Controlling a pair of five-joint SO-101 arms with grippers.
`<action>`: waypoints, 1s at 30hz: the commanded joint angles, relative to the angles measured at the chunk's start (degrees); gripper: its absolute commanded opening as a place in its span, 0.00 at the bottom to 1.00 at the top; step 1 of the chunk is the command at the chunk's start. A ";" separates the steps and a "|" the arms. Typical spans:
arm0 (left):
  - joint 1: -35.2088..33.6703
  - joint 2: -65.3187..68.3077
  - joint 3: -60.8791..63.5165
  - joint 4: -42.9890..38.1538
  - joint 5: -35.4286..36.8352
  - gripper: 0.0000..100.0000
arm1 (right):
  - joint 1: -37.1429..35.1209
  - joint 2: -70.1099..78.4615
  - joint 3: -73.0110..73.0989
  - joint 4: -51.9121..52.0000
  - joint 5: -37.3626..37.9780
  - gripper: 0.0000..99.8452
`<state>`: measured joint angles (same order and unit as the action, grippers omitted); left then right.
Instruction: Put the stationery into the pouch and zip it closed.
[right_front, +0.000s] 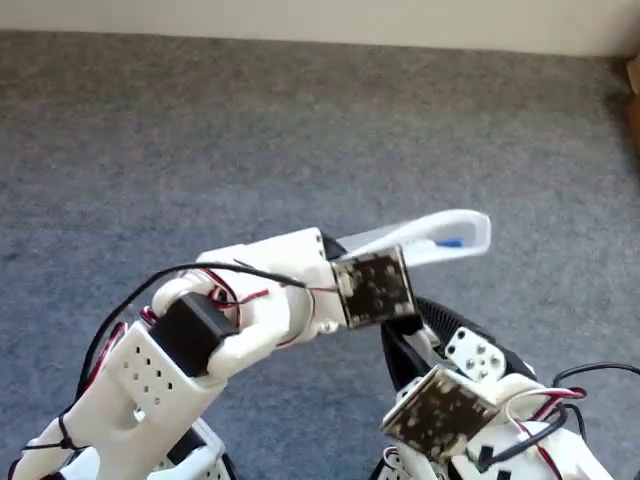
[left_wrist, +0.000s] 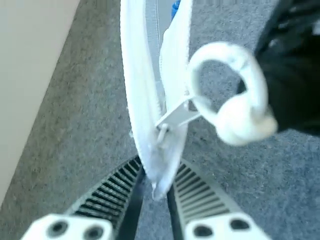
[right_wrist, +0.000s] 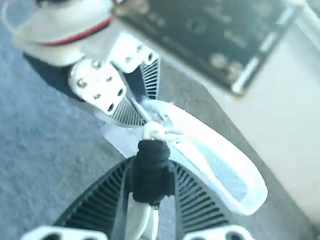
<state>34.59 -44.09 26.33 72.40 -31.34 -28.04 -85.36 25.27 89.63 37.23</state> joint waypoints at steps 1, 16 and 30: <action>-5.23 -2.68 -0.22 1.93 1.93 0.01 | 0.84 -0.31 -2.86 -3.56 -6.33 0.01; -5.41 -32.04 16.92 3.60 10.90 0.01 | 6.90 -0.75 6.90 -13.67 -27.34 0.01; -5.23 -39.25 26.24 3.25 11.78 0.01 | 7.16 -0.75 7.25 -13.58 -31.56 0.01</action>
<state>31.34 -82.24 50.42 75.47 -20.44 -23.03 -85.98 32.75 78.11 6.37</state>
